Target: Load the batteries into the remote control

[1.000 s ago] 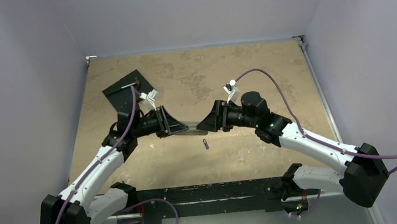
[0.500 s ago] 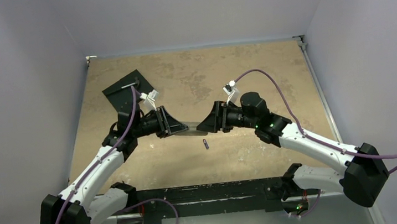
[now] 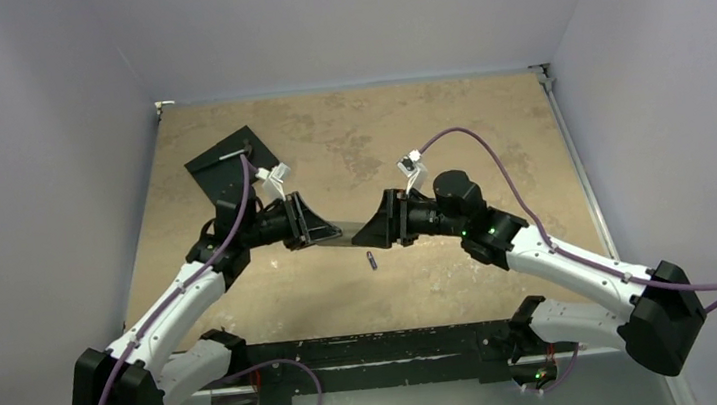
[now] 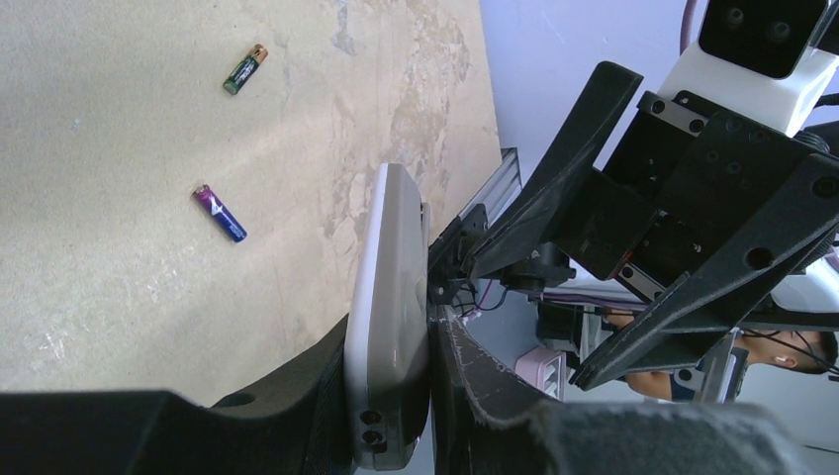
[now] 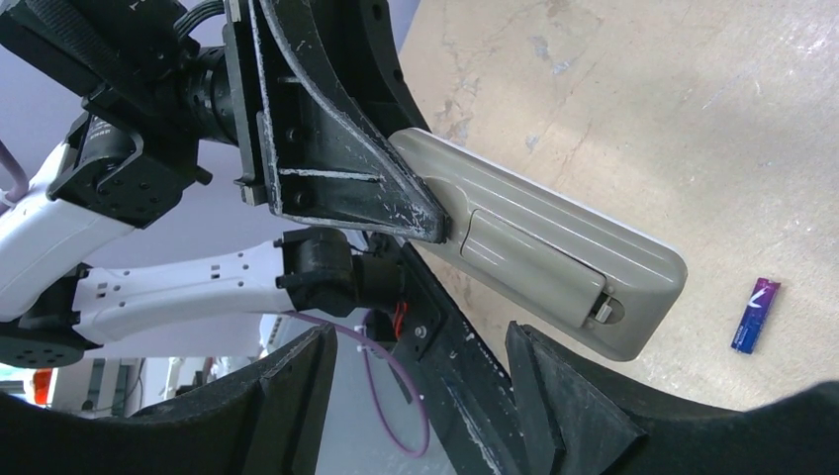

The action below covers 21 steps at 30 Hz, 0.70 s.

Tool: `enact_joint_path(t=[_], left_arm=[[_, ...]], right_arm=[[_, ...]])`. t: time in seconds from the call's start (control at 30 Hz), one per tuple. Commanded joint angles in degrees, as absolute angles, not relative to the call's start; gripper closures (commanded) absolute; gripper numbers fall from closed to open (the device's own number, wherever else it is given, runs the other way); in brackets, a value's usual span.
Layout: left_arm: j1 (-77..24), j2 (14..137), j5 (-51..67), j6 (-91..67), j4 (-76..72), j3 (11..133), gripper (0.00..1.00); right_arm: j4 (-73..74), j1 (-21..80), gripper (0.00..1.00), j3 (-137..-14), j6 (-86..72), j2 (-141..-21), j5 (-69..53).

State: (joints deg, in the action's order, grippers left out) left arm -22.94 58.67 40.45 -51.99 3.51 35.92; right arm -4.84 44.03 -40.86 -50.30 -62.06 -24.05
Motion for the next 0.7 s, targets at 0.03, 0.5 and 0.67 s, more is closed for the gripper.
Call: enact_joint_path(t=[0.03,0.5,0.67], left_arm=[[-23.1,58.5,40.3,-50.2,3.7,38.9,1.0],[-23.1,58.7,40.4,-48.1,6.6,40.7,1.0],[-23.1,58.7,41.2,-48.2,6.3,40.7,1.0]], right_arm=[[-4.9,44.1,0.28,-43.1,-48.9,-60.6,-23.4],[2.9,44.1,0.26,-45.1,-45.4,-60.6,-18.0],[1.7,44.1,0.26,-45.1,-45.9,-61.6,-17.8]])
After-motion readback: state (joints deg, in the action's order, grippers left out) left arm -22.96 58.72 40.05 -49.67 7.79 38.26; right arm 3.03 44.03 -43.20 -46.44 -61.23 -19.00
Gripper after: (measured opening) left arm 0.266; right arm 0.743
